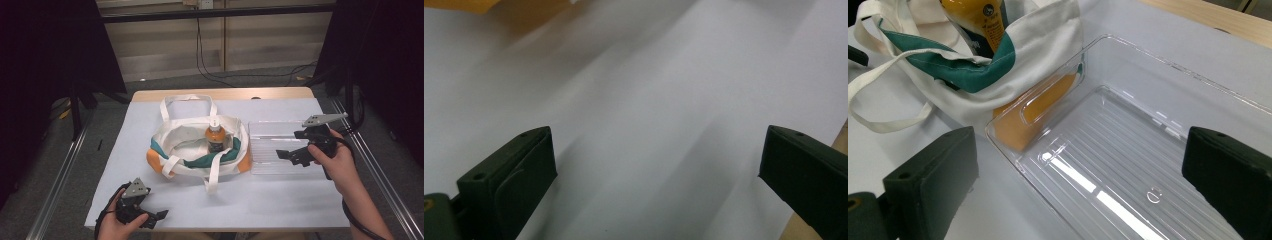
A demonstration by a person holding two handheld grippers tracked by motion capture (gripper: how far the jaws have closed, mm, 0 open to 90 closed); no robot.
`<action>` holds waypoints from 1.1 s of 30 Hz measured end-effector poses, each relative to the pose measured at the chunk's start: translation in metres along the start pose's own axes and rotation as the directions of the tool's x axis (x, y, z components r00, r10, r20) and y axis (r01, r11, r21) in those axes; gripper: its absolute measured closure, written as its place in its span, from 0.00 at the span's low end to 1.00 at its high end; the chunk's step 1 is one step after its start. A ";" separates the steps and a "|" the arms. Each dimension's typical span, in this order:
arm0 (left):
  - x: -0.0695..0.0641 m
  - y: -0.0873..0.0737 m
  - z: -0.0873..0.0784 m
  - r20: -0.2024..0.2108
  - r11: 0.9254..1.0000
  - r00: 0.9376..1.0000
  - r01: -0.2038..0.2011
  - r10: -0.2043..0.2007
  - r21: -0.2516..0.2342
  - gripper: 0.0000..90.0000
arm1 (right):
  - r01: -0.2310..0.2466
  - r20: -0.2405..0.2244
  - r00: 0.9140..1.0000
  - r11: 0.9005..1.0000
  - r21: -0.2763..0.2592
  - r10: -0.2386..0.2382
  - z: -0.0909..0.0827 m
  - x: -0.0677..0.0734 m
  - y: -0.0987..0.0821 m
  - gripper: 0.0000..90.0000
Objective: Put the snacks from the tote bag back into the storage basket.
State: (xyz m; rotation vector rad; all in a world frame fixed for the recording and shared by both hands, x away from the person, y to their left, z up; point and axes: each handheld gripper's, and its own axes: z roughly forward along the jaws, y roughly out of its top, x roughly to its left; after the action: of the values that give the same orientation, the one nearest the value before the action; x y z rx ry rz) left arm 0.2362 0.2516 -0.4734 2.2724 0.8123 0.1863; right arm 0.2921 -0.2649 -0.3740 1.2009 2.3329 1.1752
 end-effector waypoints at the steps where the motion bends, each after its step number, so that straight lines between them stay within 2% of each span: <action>1: 0.000 0.000 0.000 0.000 1.000 1.000 0.004 -0.004 0.000 0.02 | -0.002 -0.001 1.000 1.000 0.002 0.002 0.000 0.001 0.000 0.02; 4: 0.000 0.000 -0.001 -0.002 1.000 1.000 0.003 -0.003 -0.002 0.02 | 0.011 -0.001 1.000 1.000 0.008 -0.011 0.001 0.003 0.001 0.03; 5: 0.000 0.000 -0.001 0.002 1.000 1.000 0.012 -0.012 -0.011 0.02 | 0.021 0.014 1.000 1.000 0.013 -0.021 0.001 0.003 0.000 0.03; 11: 0.001 0.001 0.000 0.005 1.000 1.000 0.006 -0.006 -0.006 0.01 | 0.018 0.024 1.000 0.999 0.044 -0.019 0.002 0.004 0.000 0.03; 21: 0.000 0.002 0.000 0.001 1.000 1.000 0.014 -0.014 -0.004 0.02 | 0.030 -0.023 0.999 0.995 0.094 -0.028 0.008 0.010 0.013 0.03; 22: 0.001 0.002 0.000 -0.003 1.000 1.000 0.005 -0.005 0.002 0.02 | 0.030 -0.044 0.999 0.995 0.100 -0.026 0.011 0.010 0.017 0.04; 26: 0.001 0.001 0.000 0.006 1.000 1.000 0.020 -0.019 -0.011 0.02 | 0.038 -0.073 0.997 0.993 0.112 -0.030 0.016 0.011 0.025 0.04; 29: 0.002 0.000 -0.001 0.000 1.000 1.000 0.012 -0.012 -0.008 0.02 | 0.037 -0.089 0.996 0.991 0.126 -0.026 0.020 0.010 0.032 0.05; 33: 0.001 0.000 -0.001 0.005 1.000 1.000 0.018 -0.018 -0.016 0.01 | 0.055 -0.087 0.995 0.988 0.142 -0.043 0.022 0.012 0.039 0.05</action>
State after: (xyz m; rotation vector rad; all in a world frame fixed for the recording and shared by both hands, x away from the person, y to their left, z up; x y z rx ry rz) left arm 0.2372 0.2528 -0.4731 2.2495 0.8257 0.1785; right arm 0.3186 -0.2304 -0.3570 1.1534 2.5330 1.0764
